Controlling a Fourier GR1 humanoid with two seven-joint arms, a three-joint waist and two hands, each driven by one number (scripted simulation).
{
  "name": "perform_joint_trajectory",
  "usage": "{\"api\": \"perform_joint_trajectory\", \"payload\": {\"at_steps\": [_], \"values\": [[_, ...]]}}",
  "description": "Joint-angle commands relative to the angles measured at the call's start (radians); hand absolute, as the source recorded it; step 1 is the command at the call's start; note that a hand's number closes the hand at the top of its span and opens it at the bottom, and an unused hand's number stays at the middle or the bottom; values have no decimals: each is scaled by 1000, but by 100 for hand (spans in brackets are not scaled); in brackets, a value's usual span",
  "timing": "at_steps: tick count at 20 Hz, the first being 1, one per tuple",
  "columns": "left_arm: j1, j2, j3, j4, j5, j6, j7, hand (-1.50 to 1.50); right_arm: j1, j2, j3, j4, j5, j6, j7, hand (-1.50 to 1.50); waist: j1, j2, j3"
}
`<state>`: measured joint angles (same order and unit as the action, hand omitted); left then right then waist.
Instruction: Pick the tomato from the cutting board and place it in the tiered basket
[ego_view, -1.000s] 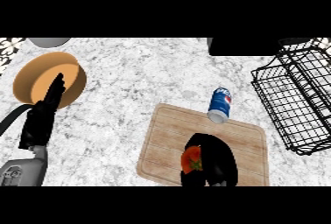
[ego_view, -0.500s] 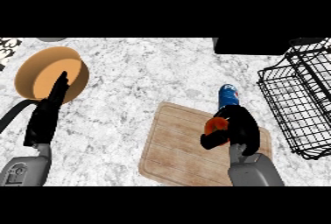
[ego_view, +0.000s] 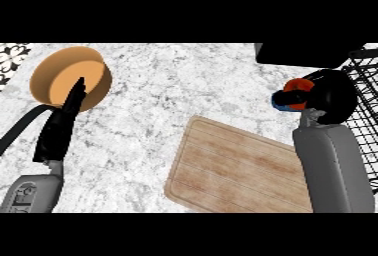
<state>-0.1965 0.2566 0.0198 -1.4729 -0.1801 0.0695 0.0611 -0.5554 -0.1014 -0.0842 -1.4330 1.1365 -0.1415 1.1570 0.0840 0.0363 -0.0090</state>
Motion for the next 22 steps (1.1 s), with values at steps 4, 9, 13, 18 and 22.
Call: {"api": "perform_joint_trajectory", "payload": {"at_steps": [4,9,13,18,22], "values": [[-11,-6,-19,7,0,-17,-4,0,-264,-124,-135,145,337,-103,226,150,43,4,0],[-53,-1,-23,16,-4,-28,30,0,-445,-159,-171,277,549,3,284,150,39,-2,1],[-42,-6,-15,23,1,-22,6,0,-560,-177,-222,419,658,93,304,150,43,-1,2],[-42,2,4,36,8,-20,3,0,-692,-139,-309,529,696,56,313,150,10,-11,7],[-15,-26,-14,5,-8,5,15,0,-739,-193,-377,664,727,41,247,150,8,-10,8]]}}
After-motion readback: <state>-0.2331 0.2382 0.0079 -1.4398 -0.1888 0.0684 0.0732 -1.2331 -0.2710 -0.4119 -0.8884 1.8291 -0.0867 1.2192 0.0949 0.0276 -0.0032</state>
